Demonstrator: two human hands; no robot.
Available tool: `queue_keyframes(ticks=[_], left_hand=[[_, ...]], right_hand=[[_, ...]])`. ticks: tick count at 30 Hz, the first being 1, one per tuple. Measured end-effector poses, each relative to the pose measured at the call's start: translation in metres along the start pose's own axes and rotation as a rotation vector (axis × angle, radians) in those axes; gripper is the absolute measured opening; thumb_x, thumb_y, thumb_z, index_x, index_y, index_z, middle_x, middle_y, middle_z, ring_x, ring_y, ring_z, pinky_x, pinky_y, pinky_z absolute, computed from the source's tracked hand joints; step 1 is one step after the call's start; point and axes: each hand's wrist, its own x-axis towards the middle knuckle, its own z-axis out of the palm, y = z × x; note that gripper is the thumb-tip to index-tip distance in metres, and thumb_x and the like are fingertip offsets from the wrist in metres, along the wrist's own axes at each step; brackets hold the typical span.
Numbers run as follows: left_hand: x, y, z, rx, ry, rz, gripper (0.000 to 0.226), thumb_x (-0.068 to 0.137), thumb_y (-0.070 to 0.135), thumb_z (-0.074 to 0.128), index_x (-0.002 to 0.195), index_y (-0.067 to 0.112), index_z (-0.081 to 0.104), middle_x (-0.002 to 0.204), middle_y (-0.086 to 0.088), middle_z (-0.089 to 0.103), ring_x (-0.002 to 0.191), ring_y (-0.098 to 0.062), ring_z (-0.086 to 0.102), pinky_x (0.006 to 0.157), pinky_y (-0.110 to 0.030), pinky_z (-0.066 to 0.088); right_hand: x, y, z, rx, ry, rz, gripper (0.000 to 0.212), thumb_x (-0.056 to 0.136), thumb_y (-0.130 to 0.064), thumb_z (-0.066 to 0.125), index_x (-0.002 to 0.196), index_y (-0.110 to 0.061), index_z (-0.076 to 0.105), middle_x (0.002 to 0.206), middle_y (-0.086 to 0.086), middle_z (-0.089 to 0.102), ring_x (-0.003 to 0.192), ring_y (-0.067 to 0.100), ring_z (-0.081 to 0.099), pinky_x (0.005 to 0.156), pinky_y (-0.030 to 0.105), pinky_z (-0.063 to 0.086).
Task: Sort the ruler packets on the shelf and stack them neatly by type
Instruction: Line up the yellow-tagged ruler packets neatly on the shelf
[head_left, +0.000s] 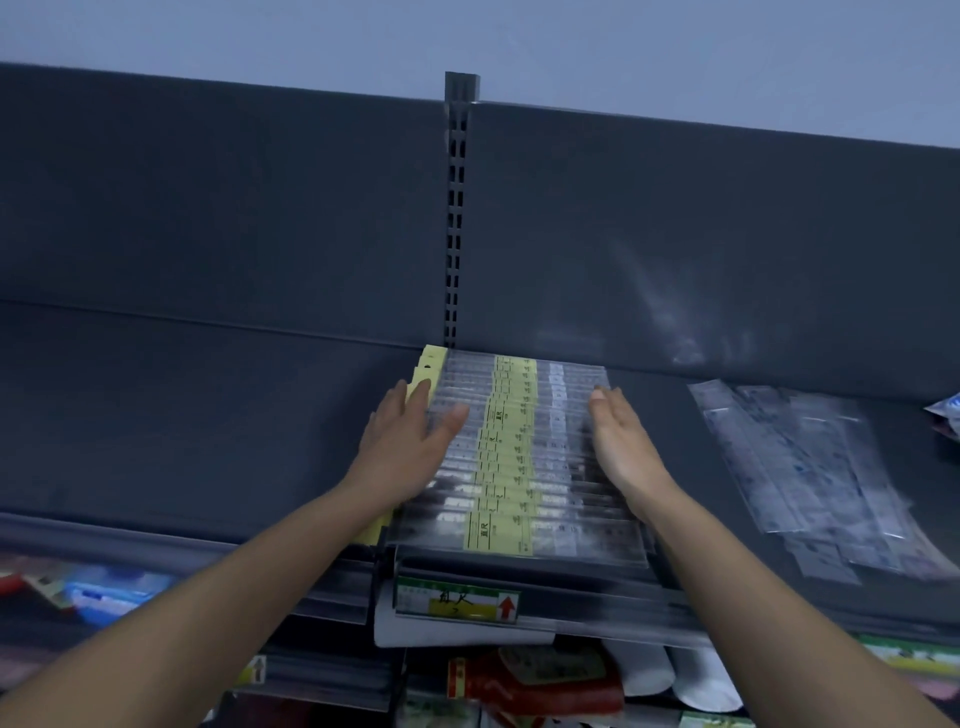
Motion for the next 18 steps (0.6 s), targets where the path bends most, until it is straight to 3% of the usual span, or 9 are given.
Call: queue_keyframes(ticks=[3, 9, 13, 16, 18], left_hand=[[0.004, 0.005, 0.006, 0.007, 0.006, 0.012, 0.092, 0.079, 0.075, 0.017, 0.154, 0.023, 0.009, 0.162, -0.005, -0.002, 0.149, -0.02, -0.003, 0.12, -0.047, 0.006], [0.017, 0.006, -0.002, 0.069, 0.01, -0.014, 0.078, 0.091, 0.068, 0.021, 0.154, 0.023, 0.014, 0.162, -0.005, 0.002, 0.149, -0.022, 0.001, 0.12, -0.048, 0.008], [0.044, 0.005, -0.012, 0.12, -0.04, -0.01, 0.064, 0.101, 0.052, 0.024, 0.154, 0.019, 0.012, 0.162, -0.008, -0.001, 0.149, -0.024, 0.002, 0.121, -0.045, 0.003], [0.061, 0.004, -0.014, 0.157, -0.08, -0.004, 0.057, 0.104, 0.033, 0.025, 0.154, 0.016, 0.006, 0.162, -0.009, -0.003, 0.149, -0.023, 0.002, 0.121, -0.043, -0.001], [0.066, 0.006, -0.011, 0.172, -0.106, 0.009, 0.054, 0.104, 0.024, 0.025, 0.154, 0.012, 0.01, 0.161, -0.01, 0.005, 0.148, -0.022, 0.007, 0.12, -0.043, -0.001]], right_hand=[[-0.004, 0.0, 0.003, -0.023, 0.014, -0.017, 0.056, 0.105, -0.043, 0.02, 0.154, -0.016, 0.02, 0.162, -0.003, 0.009, 0.148, 0.008, 0.003, 0.117, 0.027, 0.003], [-0.001, 0.003, -0.007, 0.022, 0.02, 0.006, 0.054, 0.105, -0.041, 0.02, 0.153, -0.017, 0.021, 0.161, -0.004, 0.017, 0.148, 0.009, 0.011, 0.117, 0.026, 0.007], [0.013, 0.001, -0.013, 0.005, 0.015, 0.037, 0.052, 0.104, -0.038, 0.021, 0.153, -0.021, 0.022, 0.16, -0.005, 0.022, 0.147, 0.012, 0.017, 0.119, 0.031, 0.009], [0.026, -0.003, -0.012, -0.114, -0.02, 0.058, 0.053, 0.103, -0.032, 0.019, 0.155, -0.022, 0.016, 0.161, -0.006, 0.015, 0.149, 0.014, 0.01, 0.122, 0.041, 0.002], [0.033, -0.004, -0.009, -0.233, -0.067, 0.068, 0.054, 0.103, -0.028, 0.017, 0.156, -0.021, 0.012, 0.162, -0.004, 0.011, 0.149, 0.014, 0.005, 0.121, 0.042, -0.006]])
